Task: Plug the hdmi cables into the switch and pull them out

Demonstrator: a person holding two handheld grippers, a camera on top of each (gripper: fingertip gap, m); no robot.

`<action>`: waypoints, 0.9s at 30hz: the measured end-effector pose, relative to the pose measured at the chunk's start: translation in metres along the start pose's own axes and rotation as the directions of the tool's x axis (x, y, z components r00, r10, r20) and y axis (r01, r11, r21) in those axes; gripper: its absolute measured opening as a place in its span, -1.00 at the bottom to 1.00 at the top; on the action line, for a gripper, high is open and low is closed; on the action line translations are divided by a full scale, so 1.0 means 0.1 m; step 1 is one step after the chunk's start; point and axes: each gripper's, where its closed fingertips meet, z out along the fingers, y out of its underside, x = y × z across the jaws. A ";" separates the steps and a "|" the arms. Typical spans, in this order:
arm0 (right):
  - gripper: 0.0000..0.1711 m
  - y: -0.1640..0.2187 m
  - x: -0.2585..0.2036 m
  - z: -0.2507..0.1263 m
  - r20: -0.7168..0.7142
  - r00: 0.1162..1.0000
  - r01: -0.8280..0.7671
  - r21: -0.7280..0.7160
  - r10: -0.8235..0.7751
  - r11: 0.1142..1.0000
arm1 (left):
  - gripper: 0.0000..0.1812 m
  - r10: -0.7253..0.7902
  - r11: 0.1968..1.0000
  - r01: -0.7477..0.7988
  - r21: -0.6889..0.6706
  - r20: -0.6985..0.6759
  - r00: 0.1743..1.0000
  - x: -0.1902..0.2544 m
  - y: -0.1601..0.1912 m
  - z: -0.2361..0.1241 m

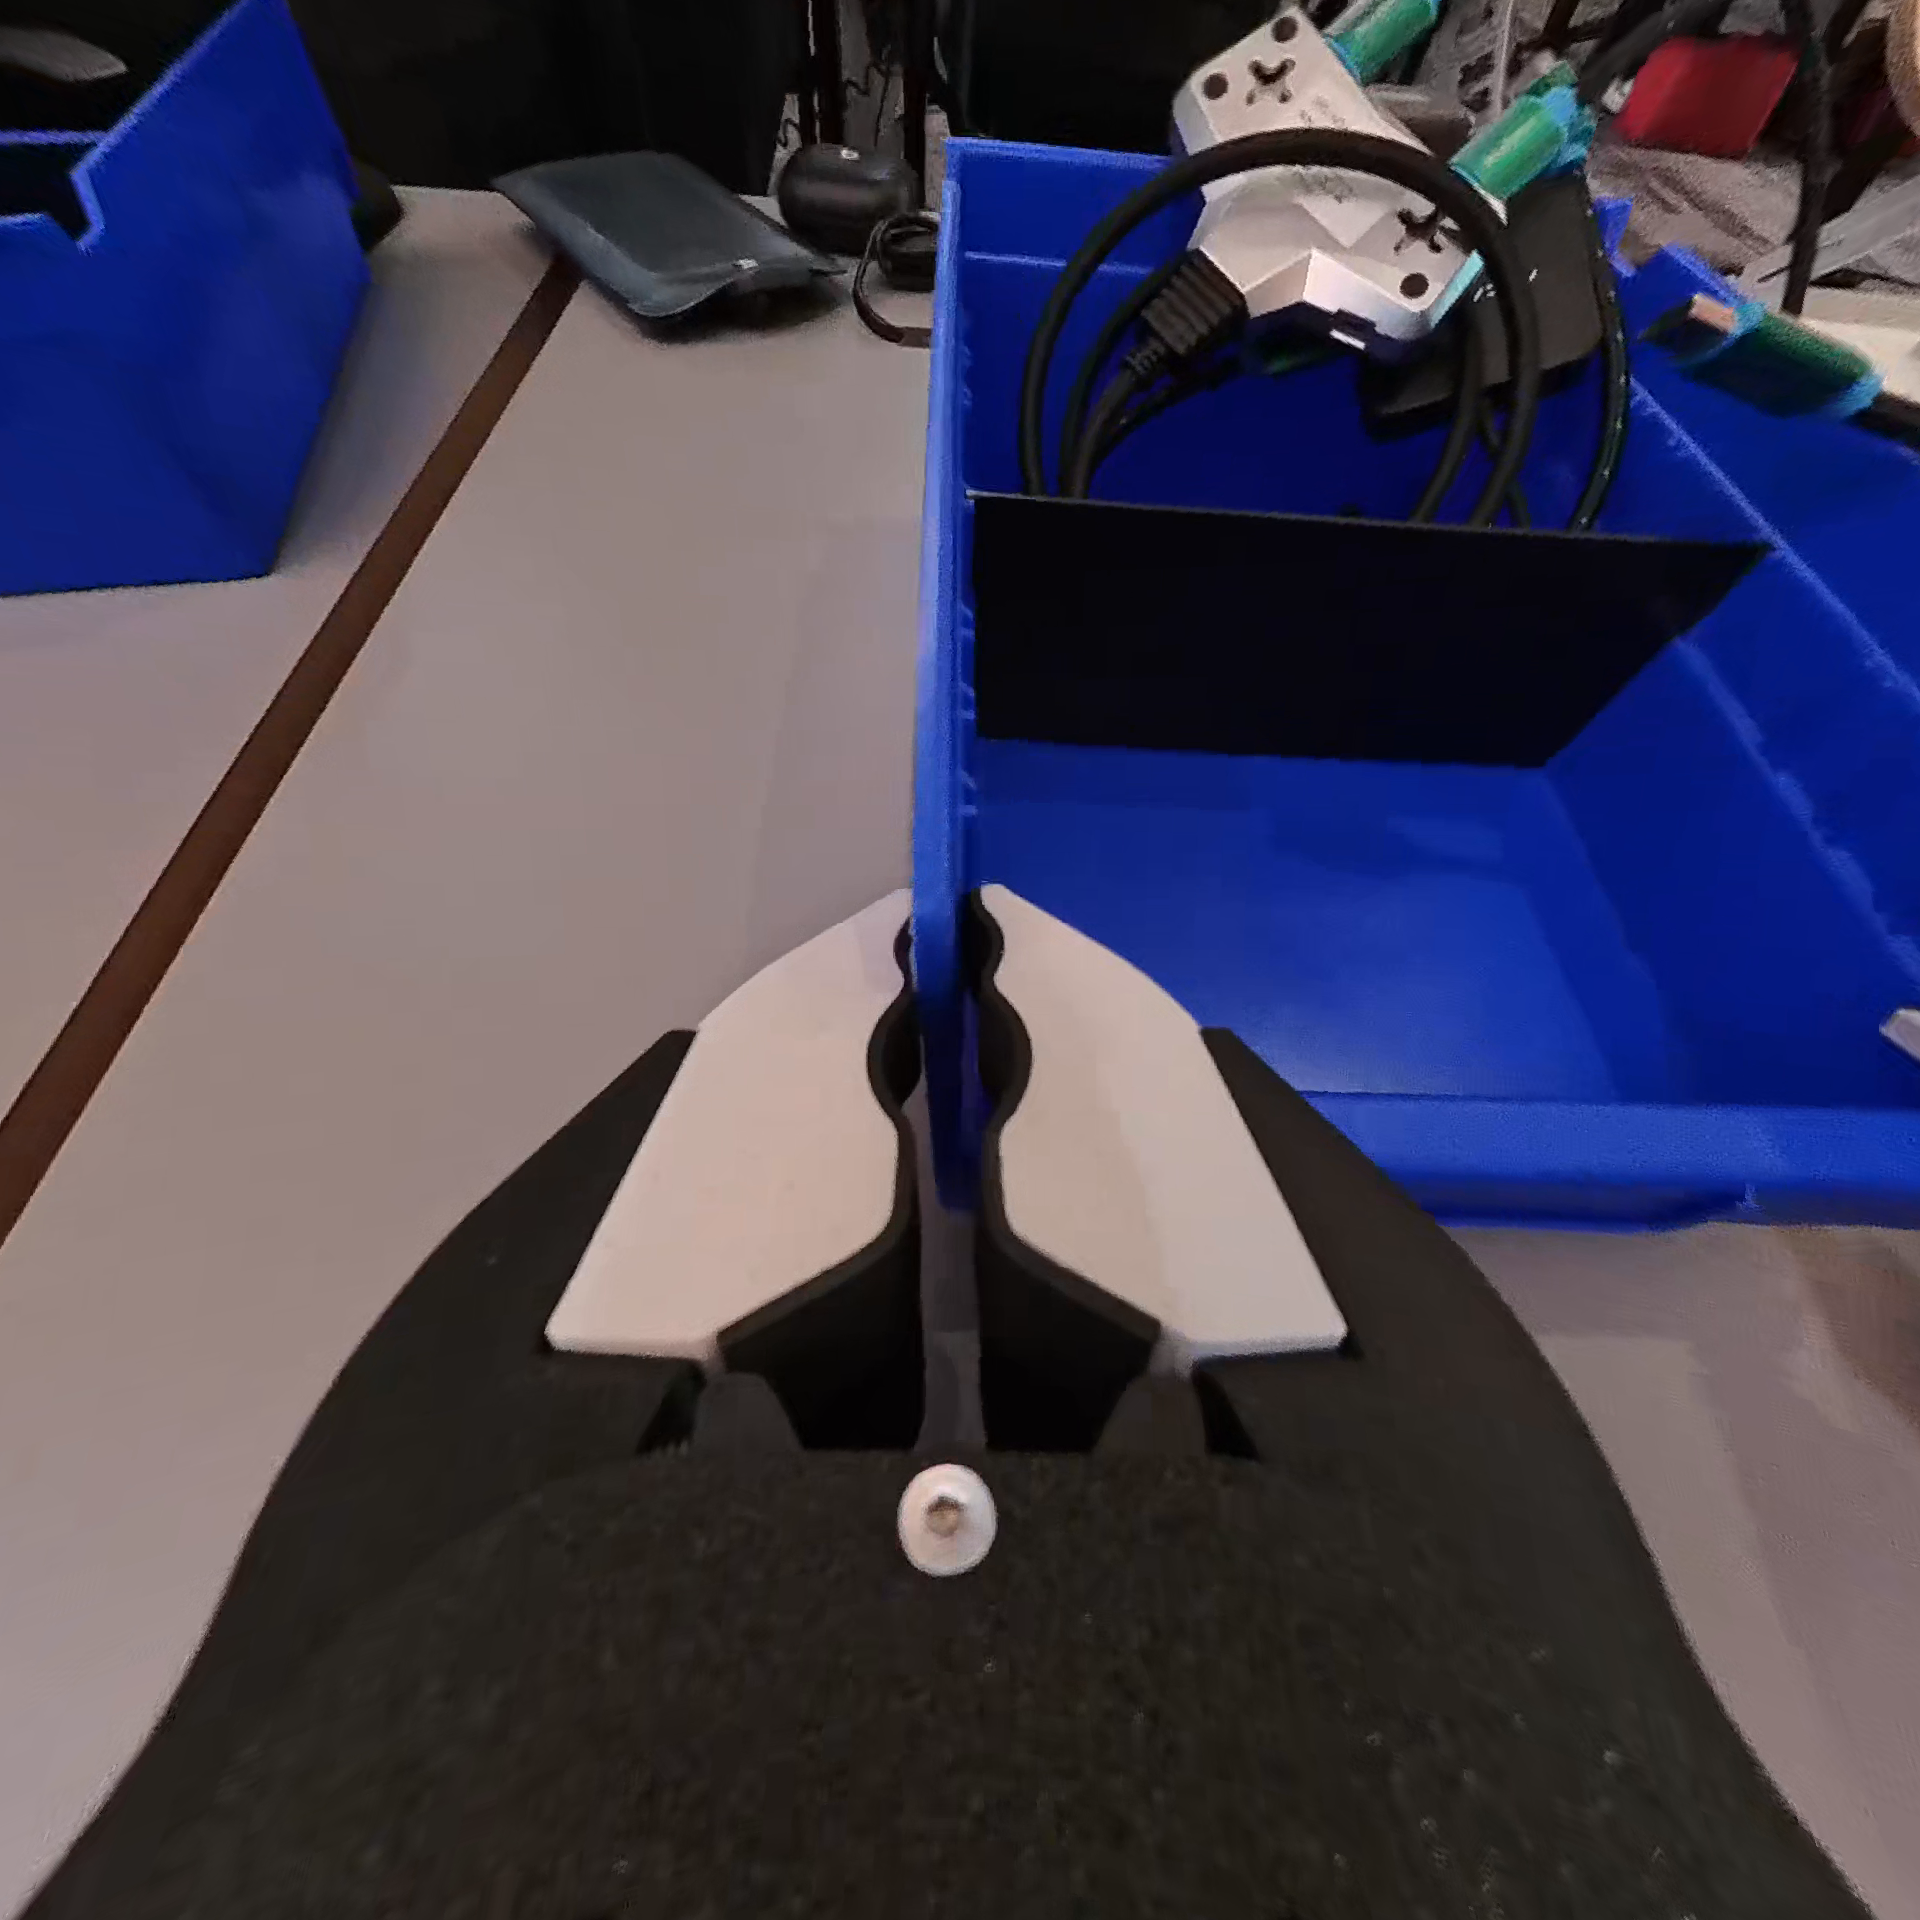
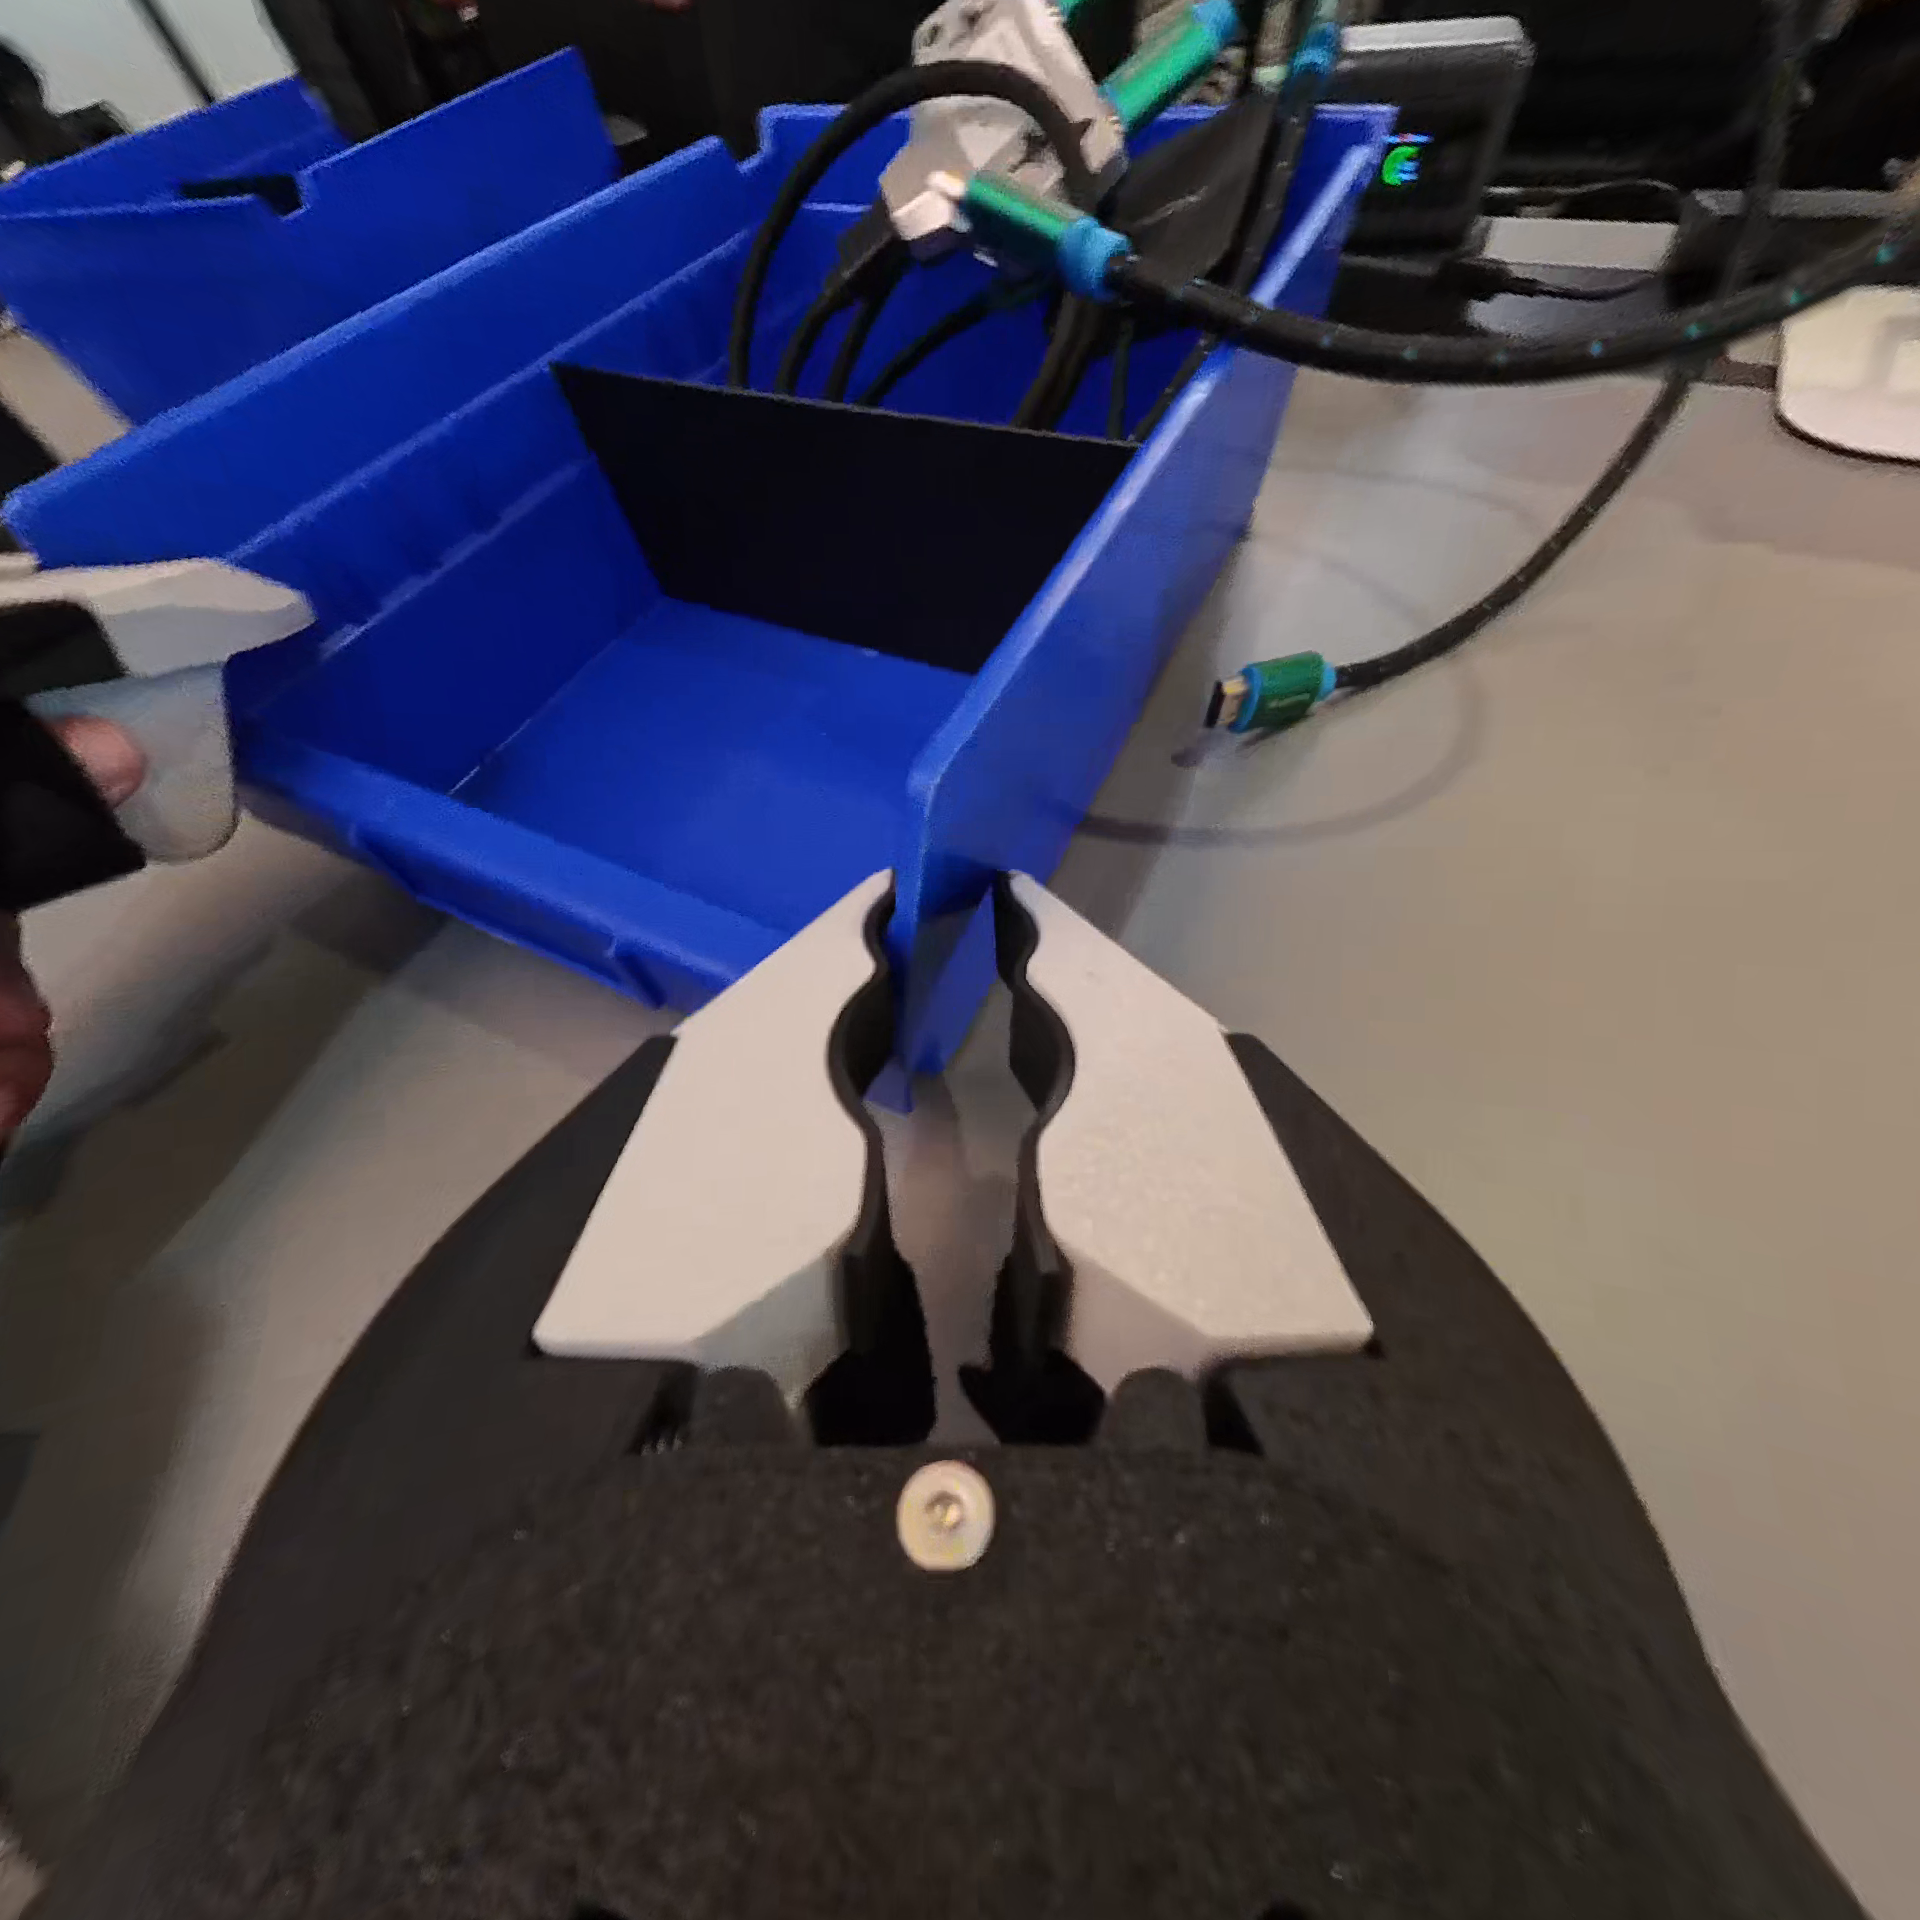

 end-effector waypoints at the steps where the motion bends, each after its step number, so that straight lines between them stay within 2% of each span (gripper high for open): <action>1: -0.81 0.01 -0.03 -0.05 0.041 0.999 0.033 -0.002 -0.033 0.999 | -0.94 -0.009 1.000 0.009 0.002 0.005 1.000 -0.01 0.00 -0.01; 4: -0.76 0.00 -0.10 -0.35 0.183 0.980 0.077 0.018 -0.079 0.997 | -0.75 -0.041 0.997 0.039 0.060 0.028 0.999 -0.04 -0.09 -0.06; 7: -0.53 0.09 -0.14 -0.73 0.392 0.917 0.089 -0.021 -0.073 0.996 | -0.49 -0.094 0.984 0.092 0.150 0.011 0.995 0.00 -0.22 -0.13; 8: -0.45 0.10 -0.04 -0.85 0.416 0.907 0.078 -0.031 -0.058 0.996 | -0.42 -0.118 0.977 0.114 0.181 0.012 0.993 0.01 -0.27 -0.17; 10: -0.44 0.10 0.28 -1.08 0.423 0.905 0.058 -0.029 -0.041 0.998 | -0.38 -0.153 0.959 0.147 0.243 0.006 0.988 0.06 -0.37 -0.28; 13: -0.44 0.06 1.01 -1.42 0.336 0.942 0.025 -0.001 -0.023 1.000 | -0.42 -0.142 0.934 0.125 0.335 0.026 0.990 0.19 -0.50 -0.51; 16: -0.44 0.11 1.90 -1.84 0.195 0.981 -0.008 0.053 -0.002 0.999 | -0.45 -0.055 0.909 0.047 0.415 0.008 0.998 0.51 -0.56 -0.65; 20: -0.44 0.26 3.04 -2.58 0.001 0.999 -0.045 0.220 0.046 0.975 | -0.48 0.035 0.938 0.010 0.347 -0.123 0.992 1.18 -0.38 -0.62; 21: -0.44 0.33 3.32 -2.72 -0.066 0.997 -0.033 0.217 0.048 0.976 | -0.48 0.037 0.943 0.018 0.331 -0.159 0.987 1.33 -0.33 -0.63; 23: -0.42 0.43 3.79 -2.94 -0.159 0.983 -0.059 0.183 0.088 0.981 | -0.50 0.035 0.952 0.032 0.304 -0.215 0.976 1.57 -0.26 -0.63; 27: -0.43 0.41 4.35 -3.14 -0.258 0.949 -0.114 0.251 0.180 0.961 | -0.58 0.077 0.971 -0.017 0.238 -0.244 0.967 1.75 -0.12 -0.58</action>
